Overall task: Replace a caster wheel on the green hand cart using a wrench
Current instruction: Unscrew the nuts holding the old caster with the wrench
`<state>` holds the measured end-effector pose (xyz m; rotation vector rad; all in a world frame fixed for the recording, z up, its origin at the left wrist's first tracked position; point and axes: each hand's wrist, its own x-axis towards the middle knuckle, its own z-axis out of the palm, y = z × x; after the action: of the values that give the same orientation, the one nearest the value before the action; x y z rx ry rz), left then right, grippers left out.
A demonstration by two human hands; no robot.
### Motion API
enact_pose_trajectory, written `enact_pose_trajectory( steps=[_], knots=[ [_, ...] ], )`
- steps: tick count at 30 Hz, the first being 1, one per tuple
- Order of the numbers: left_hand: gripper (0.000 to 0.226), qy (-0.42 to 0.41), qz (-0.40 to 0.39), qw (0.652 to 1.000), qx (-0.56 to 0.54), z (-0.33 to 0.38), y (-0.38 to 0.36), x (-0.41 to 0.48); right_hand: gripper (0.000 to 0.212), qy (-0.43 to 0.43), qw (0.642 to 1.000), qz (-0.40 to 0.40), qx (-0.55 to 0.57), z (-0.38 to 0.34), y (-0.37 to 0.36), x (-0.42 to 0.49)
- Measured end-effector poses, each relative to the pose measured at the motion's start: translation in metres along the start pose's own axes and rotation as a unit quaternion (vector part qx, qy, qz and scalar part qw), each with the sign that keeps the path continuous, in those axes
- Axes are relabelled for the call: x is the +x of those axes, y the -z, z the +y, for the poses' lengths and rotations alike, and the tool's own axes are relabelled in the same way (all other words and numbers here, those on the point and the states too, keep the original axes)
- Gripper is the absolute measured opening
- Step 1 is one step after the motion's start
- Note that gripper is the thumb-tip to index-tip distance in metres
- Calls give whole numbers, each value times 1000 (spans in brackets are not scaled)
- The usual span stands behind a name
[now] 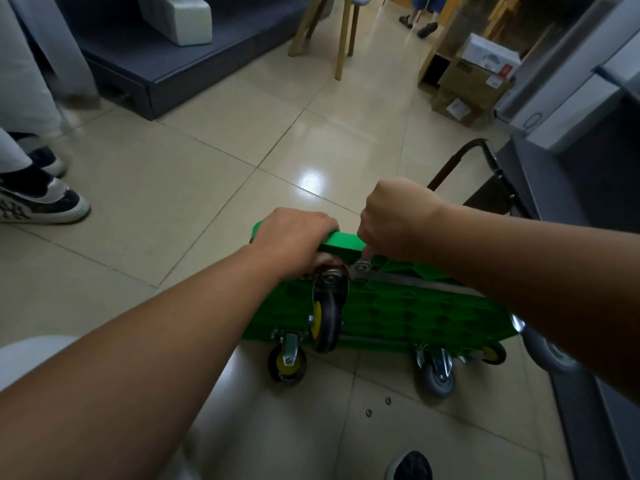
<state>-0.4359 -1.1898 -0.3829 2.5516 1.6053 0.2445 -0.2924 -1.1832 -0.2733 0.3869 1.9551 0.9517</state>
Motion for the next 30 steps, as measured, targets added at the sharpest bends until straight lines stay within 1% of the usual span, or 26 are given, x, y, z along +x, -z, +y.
enact_pose_trajectory(
  steps=[4,6,7,8,9,10,11,12,13,14,15,16,17,18,19,20,21,22,23,24,25,26,27,28,29,30],
  knots=[
    [45,6,-4,1000,5,1,1,2,34,7,999,-9,39,3,3,2],
    [48,6,-9,1000,2,0,1,4,36,1,998,2,67,6,1,0],
    [48,6,-9,1000,1,0,0,4,39,-11,996,22,87,7,-2,0],
    [48,7,-8,1000,2,0,1,4,41,-24,991,59,117,8,-7,-1],
    [47,6,-7,1000,3,0,1,4,39,-37,978,122,167,8,-14,-3],
    [46,5,-5,1000,6,0,1,4,34,-59,950,197,235,8,-21,-6],
    [45,2,-2,1000,9,0,0,4,29,-98,904,272,314,9,-28,-10],
    [45,-2,1,1000,12,1,0,4,26,-160,841,325,402,10,-36,-15],
    [46,-6,6,1000,13,1,-2,5,26,-241,760,346,495,10,-43,-19],
    [47,-8,12,1000,12,0,-2,5,26,-316,658,346,589,9,-51,-23],
    [47,-10,18,1000,12,-1,-4,5,26,-370,558,335,663,6,-62,-25],
    [48,-11,22,1000,14,-1,-5,5,27,-398,494,328,700,1,-71,-27],
    [48,-11,24,999,20,-1,-7,5,28,-420,470,329,703,-11,-78,-28],
    [49,-10,27,999,24,0,-8,4,30,-452,455,345,685,-26,-82,-29],
    [49,-10,27,999,25,0,-9,3,32,-506,418,374,655,-48,-85,-30],
    [50,-9,26,999,23,1,-8,2,32,-569,346,399,630,-77,-86,-32],
    [51,-5,26,999,21,2,-8,1,30,-626,263,407,610,-112,-84,-33],
    [52,-2,26,999,19,3,-6,1,28,-678,188,376,603,-156,-84,-33],
    [53,0,18,1000,15,4,-6,3,29,-721,125,288,618,-209,-85,-31],
    [52,2,16,1000,10,4,-5,3,31,-728,71,161,662,-261,-86,-28],
    [52,1,15,1000,9,3,-6,4,33,-696,34,23,717,-310,-89,-22],
    [51,0,16,1000,10,3,-6,5,37,-638,11,-105,762,-351,-93,-14],
    [51,-2,20,1000,14,2,-7,5,44,-572,-2,-198,796,-383,-96,-6],
    [51,-1,26,1000,14,3,-8,4,56,-513,-28,-255,819,-406,-95,2],
    [51,-1,34,999,12,2,-10,4,77,-463,-69,-292,834,-425,-95,11],
    [51,0,36,999,13,1,-10,4,100,-417,-83,-315,848,-442,-94,21]
  ],
)
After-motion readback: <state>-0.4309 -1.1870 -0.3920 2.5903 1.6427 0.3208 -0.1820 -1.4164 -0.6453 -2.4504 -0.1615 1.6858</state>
